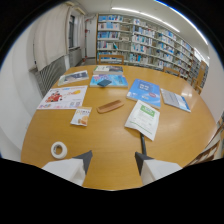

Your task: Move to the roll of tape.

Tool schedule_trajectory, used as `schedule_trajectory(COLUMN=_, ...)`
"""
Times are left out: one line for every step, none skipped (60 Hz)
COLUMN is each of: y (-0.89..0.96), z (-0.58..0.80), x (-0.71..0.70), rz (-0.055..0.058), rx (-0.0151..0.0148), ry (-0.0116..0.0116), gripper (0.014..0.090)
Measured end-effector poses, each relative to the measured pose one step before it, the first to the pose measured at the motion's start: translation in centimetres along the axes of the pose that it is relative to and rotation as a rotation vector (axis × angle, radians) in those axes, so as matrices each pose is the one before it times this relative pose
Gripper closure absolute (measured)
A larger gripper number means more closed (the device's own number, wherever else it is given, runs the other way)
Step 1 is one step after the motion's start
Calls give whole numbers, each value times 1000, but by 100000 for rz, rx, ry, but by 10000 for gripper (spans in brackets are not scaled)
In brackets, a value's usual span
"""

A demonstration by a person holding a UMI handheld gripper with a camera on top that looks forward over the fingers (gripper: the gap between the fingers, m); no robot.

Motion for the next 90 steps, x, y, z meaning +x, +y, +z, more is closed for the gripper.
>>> schedule_trajectory(y=21, z=-22, x=0, rz=77, rx=-32, ry=115, gripper=199)
schedule_trajectory(y=32, z=-41, x=-19, rz=56, rx=-33, ry=115, gripper=198)
schedule_trajectory(y=32, z=-74, x=-37, rz=29, rx=-18, ry=91, gripper=198)
schedule_trajectory(y=39, z=-111, x=-37, rz=-9, rx=-25, ry=86, gripper=196)
schedule_trajectory(y=10, z=-117, x=-13, rz=13, rx=-55, ry=298, gripper=196)
schedule_trajectory(y=160, z=-305, x=-147, rz=21, rx=-25, ry=435, gripper=197)
schedule_trajectory(y=71, z=-181, x=-56, rz=60, rx=9, ry=323, gripper=197)
schedule_trajectory(y=68, z=-157, x=-119, rz=12, rx=21, ry=186, gripper=198)
schedule_trajectory(y=9, z=-21, x=-17, rz=6, rx=-6, ry=18, gripper=200)
schedule_trajectory(y=128, z=-173, x=-145, rz=-3, rx=-25, ry=209, gripper=198)
schedule_trajectory(y=143, z=-171, x=-135, rz=77, rx=-37, ry=282, gripper=198)
schedule_trajectory(y=36, z=-113, x=-123, rz=5, rx=-108, ry=185, gripper=199)
schedule_trajectory(y=391, z=-260, x=-250, rz=29, rx=32, ry=-39, gripper=200)
schedule_trajectory(y=197, z=-192, x=-240, rz=-103, rx=-53, ry=-45, gripper=201)
schedule_trajectory(y=198, z=-197, x=-231, rz=-101, rx=-57, ry=64, gripper=199)
schedule_trajectory(y=221, z=-182, x=-225, rz=-77, rx=-64, ry=163, gripper=200)
schedule_trajectory(y=268, z=-177, x=-252, rz=-76, rx=-138, ry=101, gripper=202)
schedule_trajectory(y=-50, z=-78, x=-286, rz=-206, rx=-449, ry=59, gripper=201)
schedule_trajectory(y=594, z=-241, x=-329, rz=95, rx=146, ry=-373, gripper=202)
schedule_trajectory(y=335, z=-145, x=-275, rz=-120, rx=-185, ry=-125, gripper=202)
schedule_trajectory(y=310, z=-149, x=-280, rz=-73, rx=-277, ry=-56, gripper=201)
schedule_trajectory(y=318, z=-150, x=-300, rz=12, rx=-290, ry=-47, gripper=201)
schedule_trajectory(y=33, z=-77, x=-345, rz=-149, rx=-598, ry=-16, gripper=203)
schedule_trajectory(y=333, z=-151, x=-447, rz=25, rx=-245, ry=-411, gripper=202)
schedule_trajectory(y=337, z=-111, x=-468, rz=-27, rx=-267, ry=-433, gripper=200)
schedule_trajectory(y=339, z=-298, x=-496, rz=27, rx=-366, ry=-275, gripper=202)
schedule_trajectory(y=374, z=-76, x=-430, rz=54, rx=-341, ry=-322, gripper=202)
schedule_trajectory(y=533, z=48, x=-668, rz=209, rx=-99, ry=-367, gripper=201)
schedule_trajectory(y=329, z=-58, x=-487, rz=85, rx=-296, ry=-517, gripper=203)
schedule_trajectory(y=318, z=-53, x=-525, rz=38, rx=-314, ry=-582, gripper=201)
schedule_trajectory(y=315, z=-46, x=-484, rz=3, rx=-322, ry=-532, gripper=201)
schedule_trajectory(y=328, z=-30, x=-514, rz=10, rx=-382, ry=-480, gripper=201)
schedule_trajectory(y=127, z=-173, x=-316, rz=-113, rx=-616, ry=-581, gripper=200)
schedule_trajectory(y=266, z=-25, x=-447, rz=-75, rx=-441, ry=-825, gripper=201)
schedule_trajectory(y=437, z=256, x=-929, rz=16, rx=-247, ry=-429, gripper=200)
schedule_trajectory(y=390, z=58, x=-496, rz=-98, rx=-154, ry=-709, gripper=201)
schedule_trajectory(y=245, z=74, x=-440, rz=-180, rx=-287, ry=-544, gripper=201)
schedule_trajectory(y=232, z=55, x=-465, rz=-218, rx=-309, ry=-525, gripper=202)
schedule_trajectory(y=79, z=-50, x=-451, rz=-260, rx=-457, ry=-632, gripper=202)
schedule_trajectory(y=143, z=113, x=-471, rz=-238, rx=-180, ry=-637, gripper=201)
schedule_trajectory(y=139, z=65, x=-443, rz=-237, rx=-134, ry=-610, gripper=201)
schedule_trajectory(y=87, z=93, x=-417, rz=-280, rx=-107, ry=-458, gripper=203)
schedule_trajectory(y=77, z=106, x=-392, rz=-266, rx=-73, ry=-417, gripper=203)
schedule_trajectory(y=74, z=75, x=-385, rz=-176, rx=-16, ry=-436, gripper=200)
schedule_trajectory(y=50, z=267, x=-392, rz=-207, rx=156, ry=-216, gripper=203)
schedule_trajectory(y=1, z=147, x=-339, rz=-184, rx=100, ry=-323, gripper=201)
schedule_trajectory(y=12, z=158, x=-343, rz=-174, rx=50, ry=-300, gripper=202)
schedule_trajectory(y=1, z=165, x=-302, rz=-171, rx=-11, ry=-284, gripper=201)
schedule_trajectory(y=-3, z=159, x=-291, rz=-116, rx=-2, ry=-200, gripper=199)
schedule_trajectory(y=-63, z=114, x=-256, rz=-67, rx=-31, ry=-173, gripper=200)
schedule_trajectory(y=-17, z=168, x=-245, rz=-57, rx=73, ry=-118, gripper=201)
schedule_trajectory(y=-47, z=166, x=-223, rz=-83, rx=120, ry=-68, gripper=202)
schedule_trajectory(y=-71, z=166, x=-208, rz=-76, rx=112, ry=-41, gripper=202)
schedule_trajectory(y=-127, z=183, x=-201, rz=-91, rx=114, ry=-30, gripper=204)
schedule_trajectory(y=-92, z=183, x=-192, rz=-83, rx=131, ry=-1, gripper=202)
schedule_trajectory(y=-91, z=189, x=-189, rz=-58, rx=92, ry=-12, gripper=204)
schedule_trajectory(y=-76, z=177, x=-185, rz=-41, rx=66, ry=64, gripper=205)
schedule_trajectory(y=-81, z=216, x=-175, rz=-64, rx=-84, ry=106, gripper=201)
schedule_trajectory(y=-71, z=200, x=-181, rz=-44, rx=-65, ry=20, gripper=201)
schedule_trajectory(y=-78, z=211, x=-199, rz=-53, rx=-40, ry=-153, gripper=204)
schedule_trajectory(y=-87, z=211, x=-196, rz=-11, rx=-26, ry=-183, gripper=204)
schedule_trajectory(y=-82, z=223, x=-190, rz=100, rx=-22, ry=-109, gripper=202)
schedule_trajectory(y=-80, z=246, x=-139, rz=129, rx=-79, ry=2, gripper=201)
schedule_trajectory(y=-74, z=260, x=-127, rz=147, rx=-58, ry=77, gripper=202)
schedule_trajectory(y=-103, z=300, x=-129, rz=85, rx=52, ry=89, gripper=202)
schedule_trajectory(y=-121, z=255, x=-83, rz=100, rx=27, ry=123, gripper=201)
schedule_trajectory(y=-131, z=282, x=-36, rz=138, rx=104, ry=287, gripper=201)
schedule_trajectory(y=-126, z=246, x=-9, rz=184, rx=90, ry=401, gripper=202)
schedule_trajectory(y=-114, z=259, x=-34, rz=152, rx=20, ry=284, gripper=203)
schedule_trajectory(y=-108, z=310, x=-100, rz=63, rx=-12, ry=179, gripper=204)
schedule_trajectory(y=-111, z=274, x=-67, rz=99, rx=44, ry=158, gripper=203)
schedule_trajectory(y=-145, z=281, x=-33, rz=147, rx=107, ry=256, gripper=203)
schedule_trajectory(y=-118, z=275, x=-38, rz=155, rx=79, ry=280, gripper=202)
schedule_trajectory(y=-96, z=275, x=-14, rz=69, rx=-60, ry=250, gripper=203)
schedule_trajectory(y=-101, z=266, x=-30, rz=-32, rx=-142, ry=85, gripper=205)
schedule_trajectory(y=-130, z=268, x=-83, rz=-11, rx=-94, ry=52, gripper=204)
schedule_trajectory(y=-138, z=288, x=-34, rz=-51, rx=-48, ry=131, gripper=202)
schedule_trajectory(y=-127, z=272, x=-8, rz=-1, rx=-4, ry=216, gripper=203)
schedule_trajectory(y=-131, z=233, x=16, rz=46, rx=-41, ry=351, gripper=203)
schedule_trajectory(y=-149, z=230, x=11, rz=121, rx=71, ry=307, gripper=203)
schedule_trajectory(y=-165, z=231, x=-22, rz=119, rx=122, ry=192, gripper=201)
schedule_trajectory(y=-143, z=211, x=-50, rz=120, rx=-28, ry=126, gripper=202)
schedule_trajectory(y=-107, z=213, x=-12, rz=130, rx=-112, ry=124, gripper=203)
schedule_trajectory(y=-140, z=198, x=-17, rz=235, rx=25, ry=84, gripper=199)
schedule_trajectory(y=-94, z=196, x=-33, rz=231, rx=121, ry=-57, gripper=203)
schedule_trajectory(y=-132, z=164, x=-40, rz=127, rx=-7, ry=-59, gripper=202)
schedule_trajectory(y=-109, z=134, x=-18, rz=31, rx=-169, ry=-15, gripper=202)
schedule_trajectory(y=-104, z=118, x=-2, rz=-20, rx=-109, ry=59, gripper=200)
schedule_trajectory(y=-125, z=106, x=4, rz=46, rx=61, ry=96, gripper=200)
schedule_trajectory(y=-128, z=86, x=5, rz=31, rx=89, ry=108, gripper=201)
